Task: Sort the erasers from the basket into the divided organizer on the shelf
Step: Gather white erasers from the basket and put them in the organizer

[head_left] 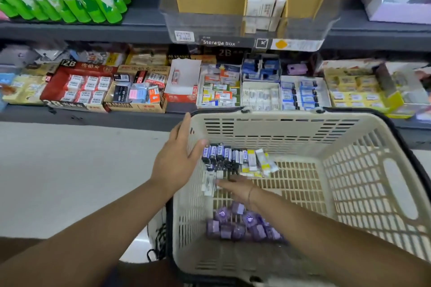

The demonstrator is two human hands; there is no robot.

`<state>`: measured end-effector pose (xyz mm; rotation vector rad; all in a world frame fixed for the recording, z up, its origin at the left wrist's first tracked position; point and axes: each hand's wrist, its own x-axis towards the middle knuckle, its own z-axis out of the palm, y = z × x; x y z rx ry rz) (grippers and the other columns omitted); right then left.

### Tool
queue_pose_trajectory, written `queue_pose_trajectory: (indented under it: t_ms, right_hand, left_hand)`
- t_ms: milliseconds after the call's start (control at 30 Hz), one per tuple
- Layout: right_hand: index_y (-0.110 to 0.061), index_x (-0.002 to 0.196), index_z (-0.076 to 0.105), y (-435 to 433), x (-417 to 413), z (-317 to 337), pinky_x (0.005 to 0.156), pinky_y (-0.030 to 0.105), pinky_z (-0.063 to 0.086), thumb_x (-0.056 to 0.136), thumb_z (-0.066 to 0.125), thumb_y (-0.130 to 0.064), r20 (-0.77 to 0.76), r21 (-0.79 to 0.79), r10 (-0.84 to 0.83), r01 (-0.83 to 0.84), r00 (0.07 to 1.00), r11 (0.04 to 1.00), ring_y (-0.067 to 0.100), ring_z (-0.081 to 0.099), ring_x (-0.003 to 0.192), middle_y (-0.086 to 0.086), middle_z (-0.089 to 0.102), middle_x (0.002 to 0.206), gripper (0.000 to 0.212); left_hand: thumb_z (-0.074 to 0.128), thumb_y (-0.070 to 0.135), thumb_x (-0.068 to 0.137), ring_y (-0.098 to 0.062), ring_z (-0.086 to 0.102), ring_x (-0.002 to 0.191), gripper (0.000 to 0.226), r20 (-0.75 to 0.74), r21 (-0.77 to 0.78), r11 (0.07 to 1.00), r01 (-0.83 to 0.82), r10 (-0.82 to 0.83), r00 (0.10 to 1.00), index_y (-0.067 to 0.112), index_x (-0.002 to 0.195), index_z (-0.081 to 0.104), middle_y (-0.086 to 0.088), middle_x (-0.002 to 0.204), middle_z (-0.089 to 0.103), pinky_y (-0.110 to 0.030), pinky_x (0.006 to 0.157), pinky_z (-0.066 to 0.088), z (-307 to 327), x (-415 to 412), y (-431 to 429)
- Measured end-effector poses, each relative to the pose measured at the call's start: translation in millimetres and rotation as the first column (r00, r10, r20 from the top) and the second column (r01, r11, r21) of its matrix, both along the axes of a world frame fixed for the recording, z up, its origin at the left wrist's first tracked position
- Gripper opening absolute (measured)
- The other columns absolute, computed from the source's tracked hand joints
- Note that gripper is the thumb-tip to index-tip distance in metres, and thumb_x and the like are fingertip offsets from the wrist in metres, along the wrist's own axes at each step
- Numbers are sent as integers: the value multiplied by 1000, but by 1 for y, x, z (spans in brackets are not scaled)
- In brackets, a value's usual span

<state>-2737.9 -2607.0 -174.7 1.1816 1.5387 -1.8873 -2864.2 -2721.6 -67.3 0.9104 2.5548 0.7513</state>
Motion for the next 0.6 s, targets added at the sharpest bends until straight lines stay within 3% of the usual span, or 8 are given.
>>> queue_pose_trajectory:
  t_ms: [200,400,500,600]
  right_hand:
    - [-6,149,14,-27,-34,-23,111,42,28,77,76,-39,23,30,-337,336,941,941,30,30,140,13,27,154,100]
    - [-3,149,14,-43,-47,-32,109,40,34,82,69,-44,48,46,-321,319,946,946,30,35,137,13,30,153,96]
    - [-9,149,19,-50,-49,-37,109,43,36,81,67,-51,69,137,-312,301,948,944,32,35,136,12,28,153,93]
    - [-11,150,18,-49,-47,-41,109,44,37,80,68,-51,59,99,-336,330,940,939,32,40,133,11,30,153,94]
  left_hand:
    - [35,51,98,-20,43,132,69,-14,14,1000,-11,11,1000,35,152,-3,2,158,20,-35,96,43,-6,-1,-2]
    - [36,50,98,-21,56,115,68,-10,29,999,-27,27,1000,35,152,-1,-1,154,29,-29,85,43,-8,-2,-2]
    - [36,49,98,-21,51,122,68,-19,34,999,-23,24,1000,34,153,-1,-1,153,30,-29,87,43,-8,-1,-2]
    - [36,49,98,-21,49,125,68,-22,30,999,-25,26,999,35,152,-2,0,154,29,-29,88,43,-8,-1,-2]
